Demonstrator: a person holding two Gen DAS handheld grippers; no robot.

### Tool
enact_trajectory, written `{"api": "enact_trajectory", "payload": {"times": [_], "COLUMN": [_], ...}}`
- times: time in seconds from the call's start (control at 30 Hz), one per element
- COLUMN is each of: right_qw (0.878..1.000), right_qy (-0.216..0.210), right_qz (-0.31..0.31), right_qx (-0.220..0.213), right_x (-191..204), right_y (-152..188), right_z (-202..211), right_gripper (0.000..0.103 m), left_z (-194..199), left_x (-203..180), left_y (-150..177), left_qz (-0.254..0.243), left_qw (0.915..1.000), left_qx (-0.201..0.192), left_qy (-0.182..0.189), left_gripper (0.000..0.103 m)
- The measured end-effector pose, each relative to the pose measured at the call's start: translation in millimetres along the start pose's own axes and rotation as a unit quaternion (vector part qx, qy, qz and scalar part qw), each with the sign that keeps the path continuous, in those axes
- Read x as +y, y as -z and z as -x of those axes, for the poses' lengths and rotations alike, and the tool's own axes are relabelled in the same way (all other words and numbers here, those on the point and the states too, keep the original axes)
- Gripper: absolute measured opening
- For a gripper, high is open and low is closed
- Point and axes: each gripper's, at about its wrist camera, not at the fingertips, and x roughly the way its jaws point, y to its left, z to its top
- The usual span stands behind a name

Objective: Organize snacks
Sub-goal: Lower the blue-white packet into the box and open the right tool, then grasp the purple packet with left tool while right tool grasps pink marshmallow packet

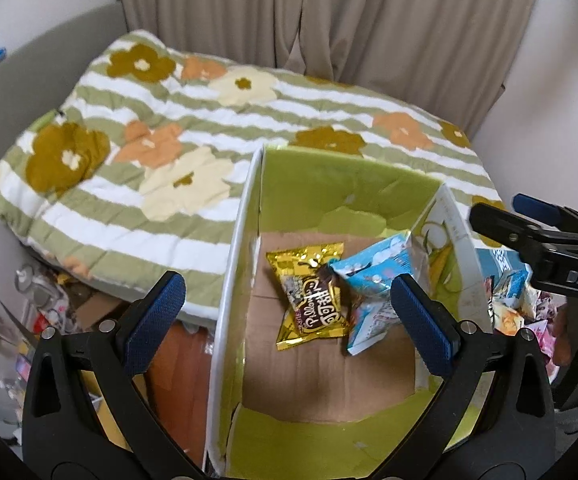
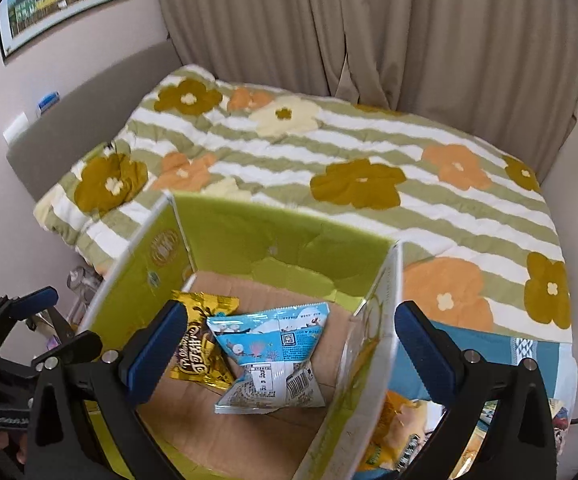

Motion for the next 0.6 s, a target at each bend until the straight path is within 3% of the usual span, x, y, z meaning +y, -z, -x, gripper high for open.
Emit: {"api": "enact_trajectory", "payload": {"times": [0.33, 0.6], "right_qw": [0.997, 0.993], "right_qy": [-0.029, 0.012], "right_qz": [-0.013, -0.023], "right_qx": [-0.069, -0.112], "right_x": [-38.6, -99.3], "right_y": [29.4, 85.0], "right_z": [100.0, 177.4], "right_gripper": [0.103, 0.103], "left_z": [72.0, 99.6], "left_x": [-59.8, -142.2], "left_y": [28.6, 72.6], "left_qz": [0.01, -0.014], "left_qw": [0.9979, 0.9971], "left_qx": [-0.062, -0.073], "left_qy": [-0.012, 0.017], "left_gripper": [0.102, 0.102]}}
